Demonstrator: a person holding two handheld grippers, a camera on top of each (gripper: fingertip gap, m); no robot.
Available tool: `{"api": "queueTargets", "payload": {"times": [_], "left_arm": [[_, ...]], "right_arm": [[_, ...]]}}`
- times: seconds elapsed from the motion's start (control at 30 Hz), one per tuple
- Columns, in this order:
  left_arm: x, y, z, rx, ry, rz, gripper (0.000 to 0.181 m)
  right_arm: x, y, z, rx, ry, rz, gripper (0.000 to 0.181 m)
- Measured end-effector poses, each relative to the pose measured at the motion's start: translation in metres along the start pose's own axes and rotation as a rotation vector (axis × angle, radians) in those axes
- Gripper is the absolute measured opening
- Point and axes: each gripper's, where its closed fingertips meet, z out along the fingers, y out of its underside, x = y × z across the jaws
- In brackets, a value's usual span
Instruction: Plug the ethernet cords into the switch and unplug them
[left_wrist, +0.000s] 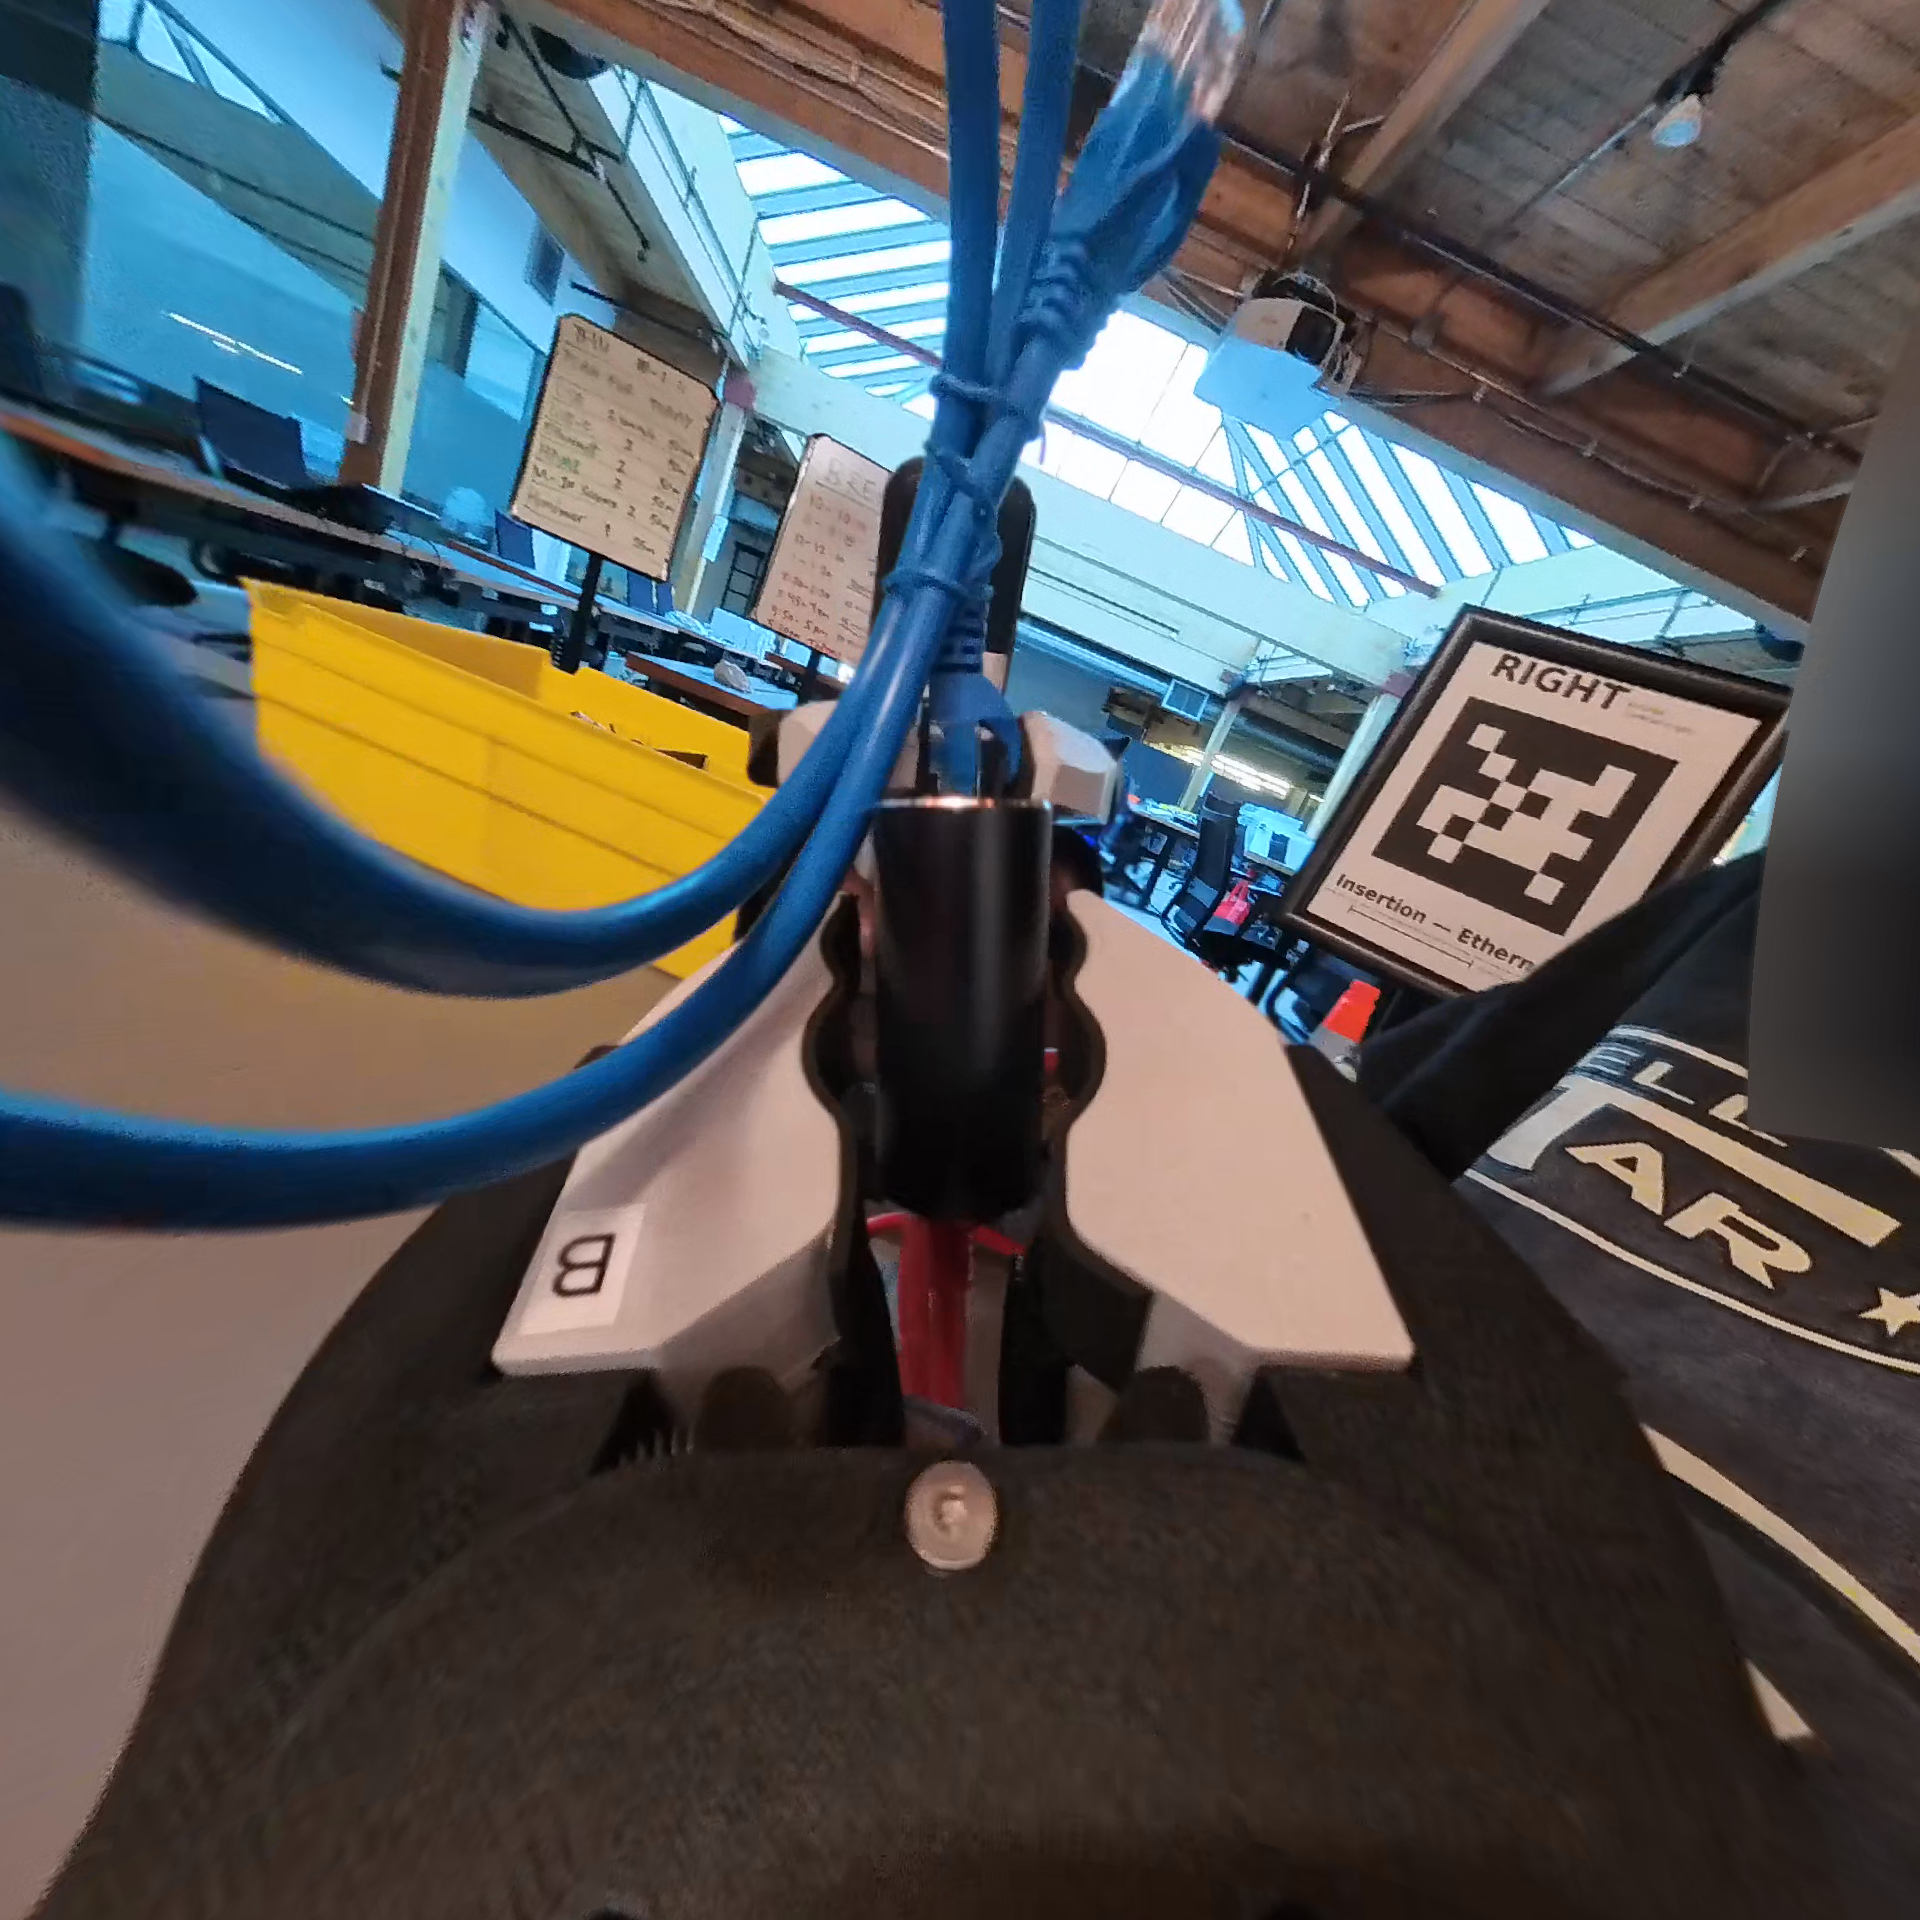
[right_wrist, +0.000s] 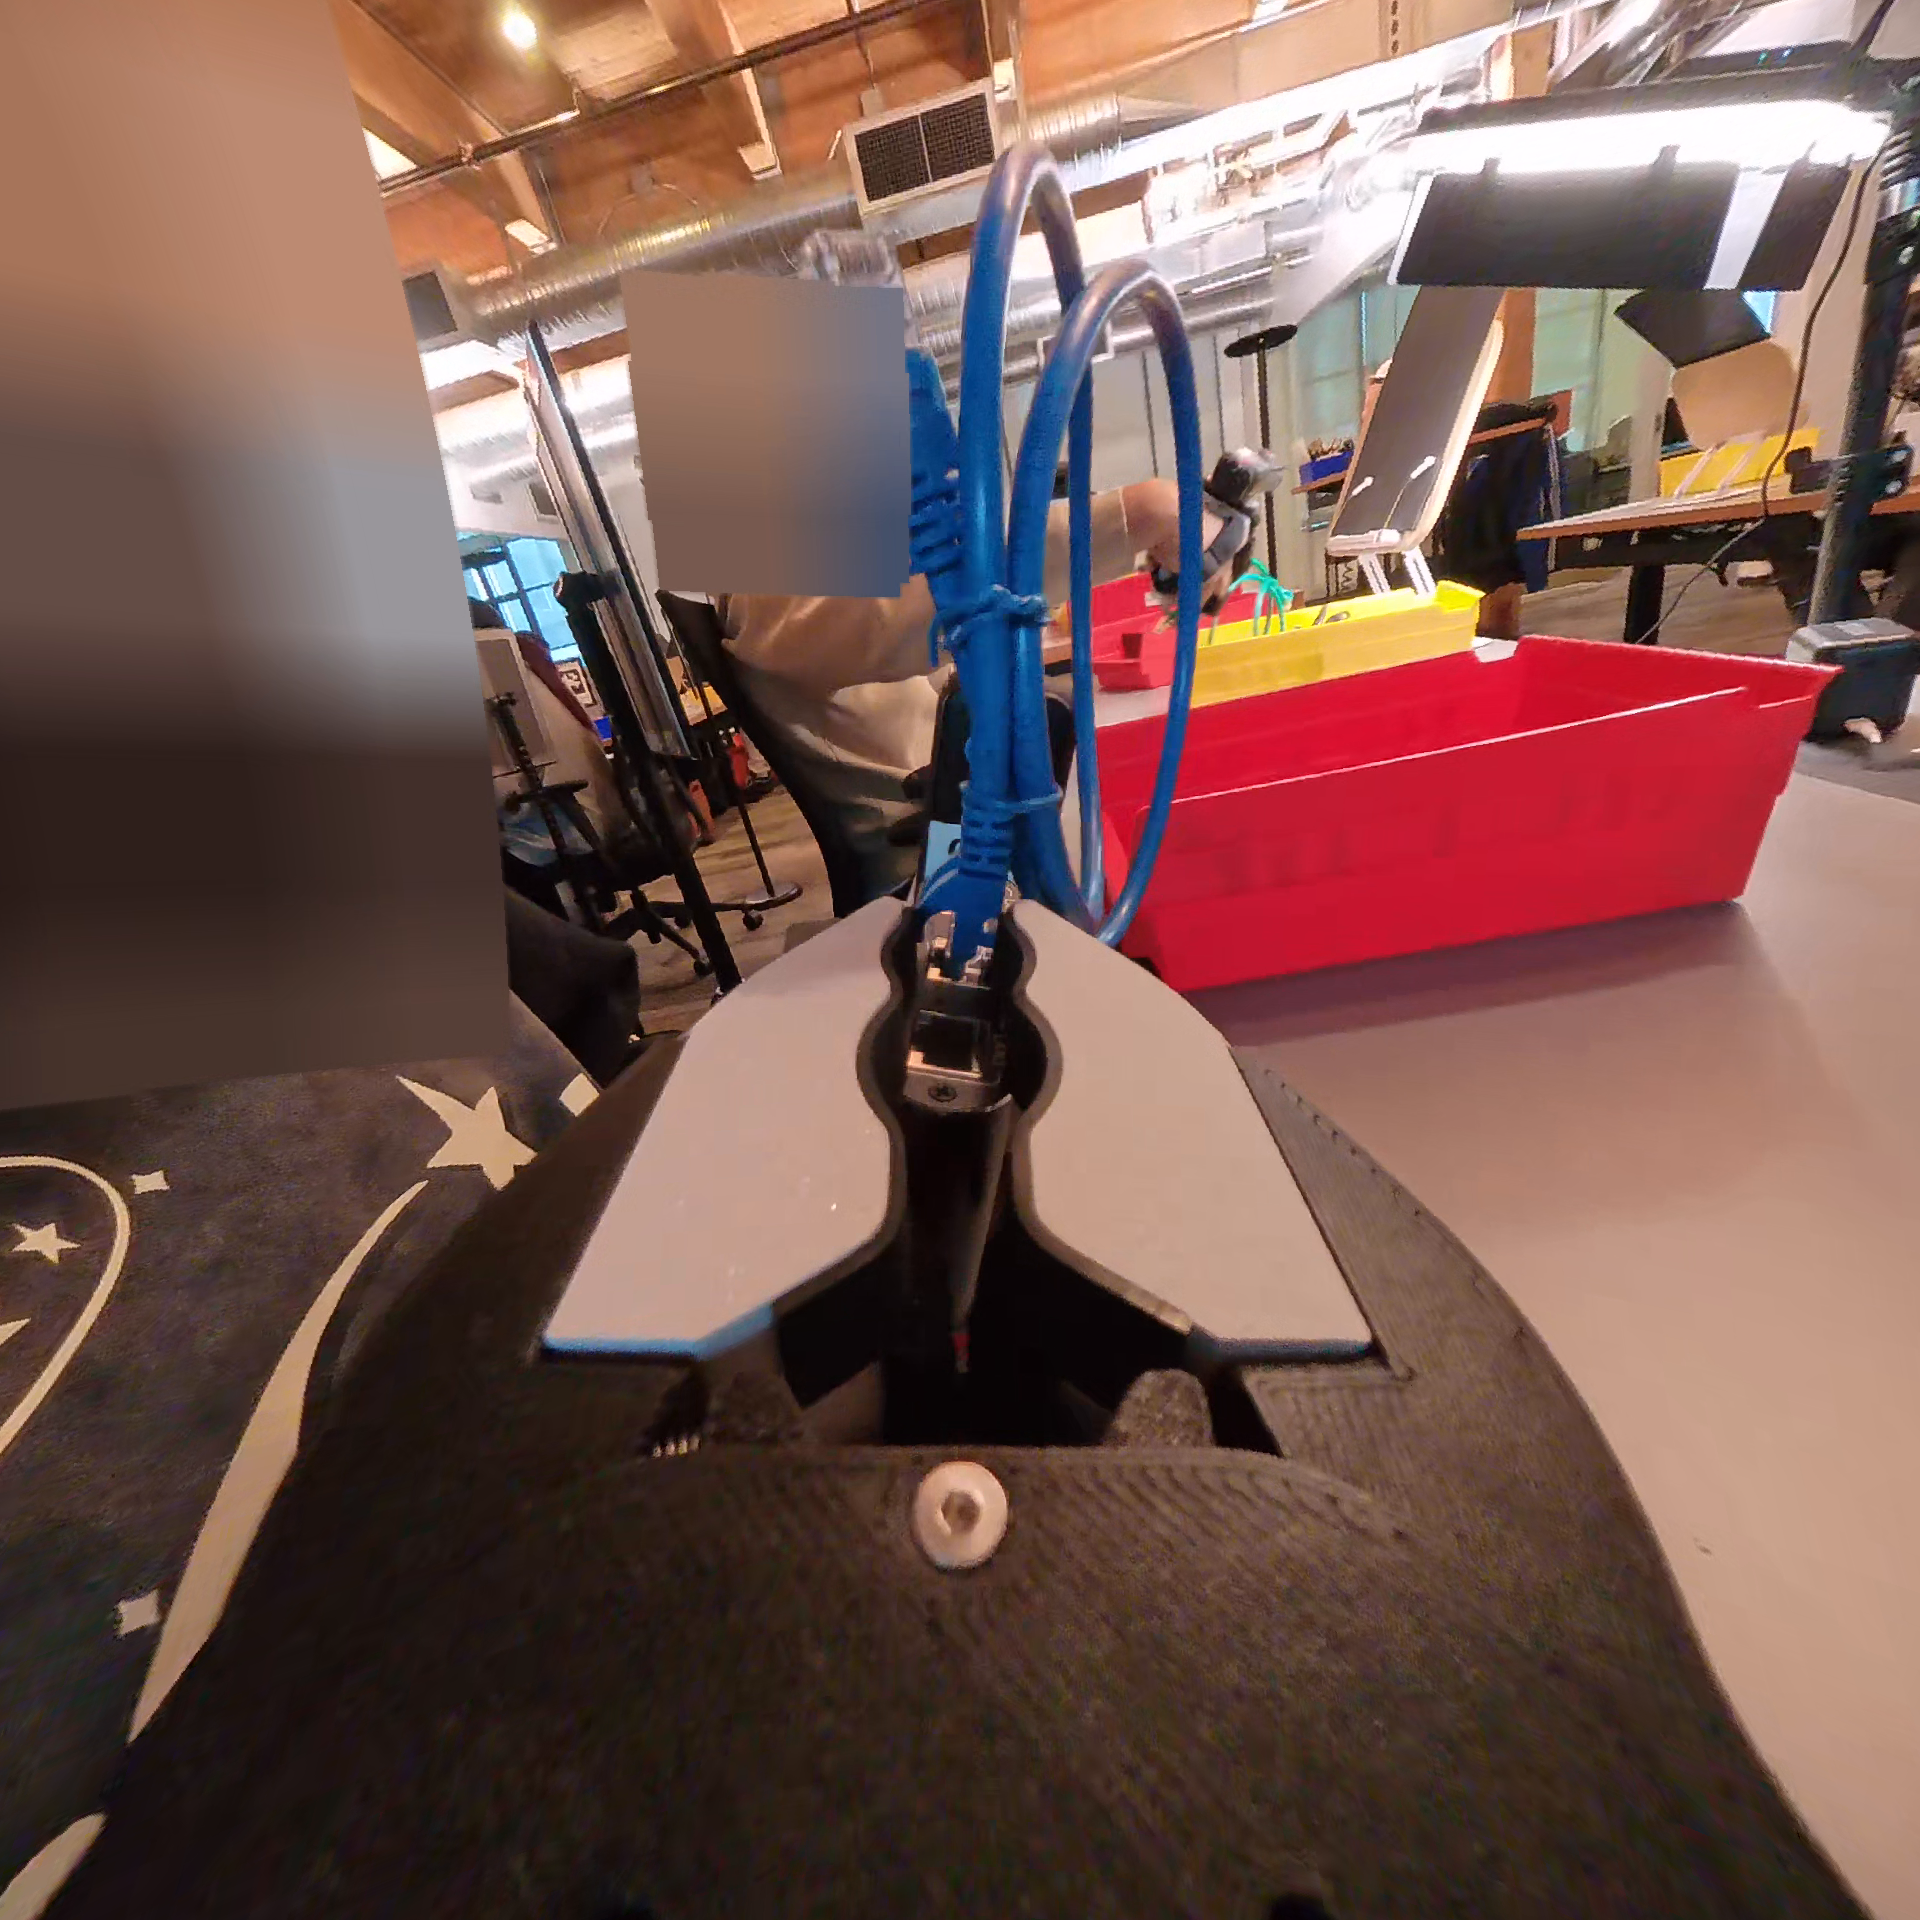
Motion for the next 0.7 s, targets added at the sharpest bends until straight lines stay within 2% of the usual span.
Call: {"api": "queueTargets", "payload": {"times": [0.13,0.3,0.7], "left_arm": [[0.0,0.006,0.0,-0.05,-0.013,0.045,0.027],[-0.006,0.015,0.0,-0.114,-0.048,0.037,0.028],[-0.009,0.024,0.0,-0.183,-0.078,0.059,0.027]], "right_arm": [[-0.001,0.004,0.003,-0.008,-0.007,-0.004,0.013],[0.001,0.005,-0.007,-0.041,-0.025,0.035,0.021],[0.005,0.011,-0.016,-0.149,0.016,-0.038,0.014]]}}
